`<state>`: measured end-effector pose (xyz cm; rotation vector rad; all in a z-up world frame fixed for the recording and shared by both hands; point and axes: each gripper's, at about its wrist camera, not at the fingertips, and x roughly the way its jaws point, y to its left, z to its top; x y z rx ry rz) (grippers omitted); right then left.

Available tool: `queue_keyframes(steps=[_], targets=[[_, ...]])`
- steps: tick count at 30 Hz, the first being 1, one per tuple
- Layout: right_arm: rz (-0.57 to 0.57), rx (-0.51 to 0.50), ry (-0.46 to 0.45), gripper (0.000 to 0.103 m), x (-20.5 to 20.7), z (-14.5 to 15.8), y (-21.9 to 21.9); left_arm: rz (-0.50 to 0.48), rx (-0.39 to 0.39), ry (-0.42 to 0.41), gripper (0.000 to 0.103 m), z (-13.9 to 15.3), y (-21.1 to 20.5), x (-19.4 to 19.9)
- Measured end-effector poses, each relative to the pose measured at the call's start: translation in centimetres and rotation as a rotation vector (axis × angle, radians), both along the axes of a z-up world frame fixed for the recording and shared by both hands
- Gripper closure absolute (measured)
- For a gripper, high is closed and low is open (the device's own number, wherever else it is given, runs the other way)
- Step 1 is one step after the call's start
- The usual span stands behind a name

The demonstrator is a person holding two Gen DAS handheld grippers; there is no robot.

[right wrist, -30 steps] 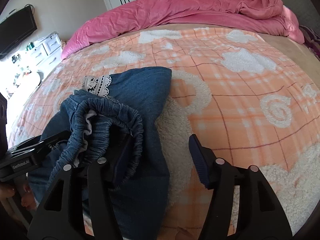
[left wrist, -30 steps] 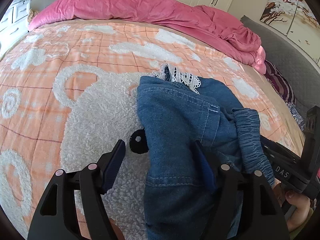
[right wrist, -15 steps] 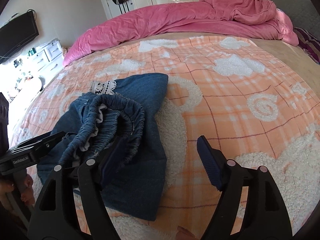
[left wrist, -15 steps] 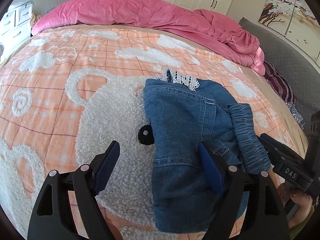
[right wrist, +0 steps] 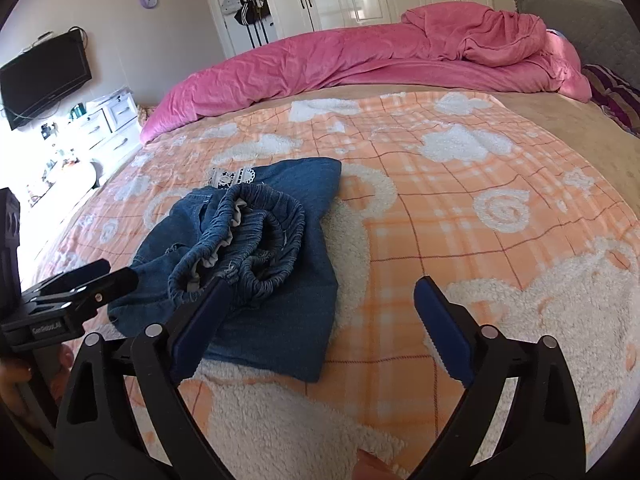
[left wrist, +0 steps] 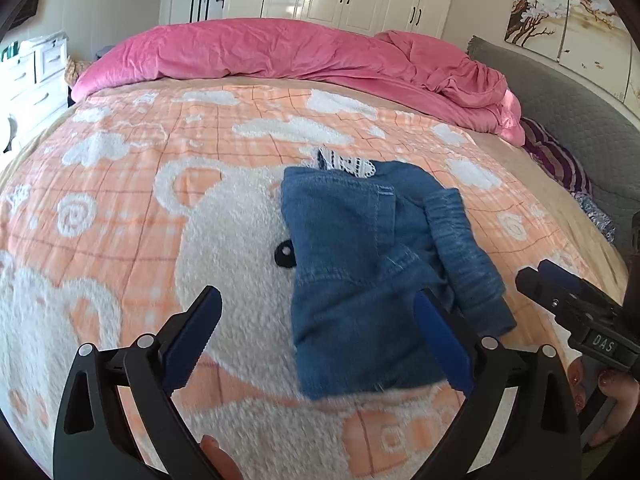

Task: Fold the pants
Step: 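Release the right gripper and pull both grippers back from the folded pants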

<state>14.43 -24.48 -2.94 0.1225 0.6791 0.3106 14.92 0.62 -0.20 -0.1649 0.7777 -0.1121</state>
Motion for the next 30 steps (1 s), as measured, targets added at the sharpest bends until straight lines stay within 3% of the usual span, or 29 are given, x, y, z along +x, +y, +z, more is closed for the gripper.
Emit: queue_keyframes(steps=[9,22,30], targets=[[-0.001,-0.006,-0.056,0.010,-2.7,0.7,-1.1,0.002,0.026,-0.022,0.005,0.0,-0.7,-3.2],[0.047,-0.101,-0.172,0.009,-8.3,1.9,-0.9,0.054,-0.002,-0.067,0.005,0.3,0.1,-8.1],[0.066,-0.069,-0.170,0.009,-10.6,1.5,-1.1,0.058,0.014,-0.066,0.005,0.1,-0.4,-10.7]])
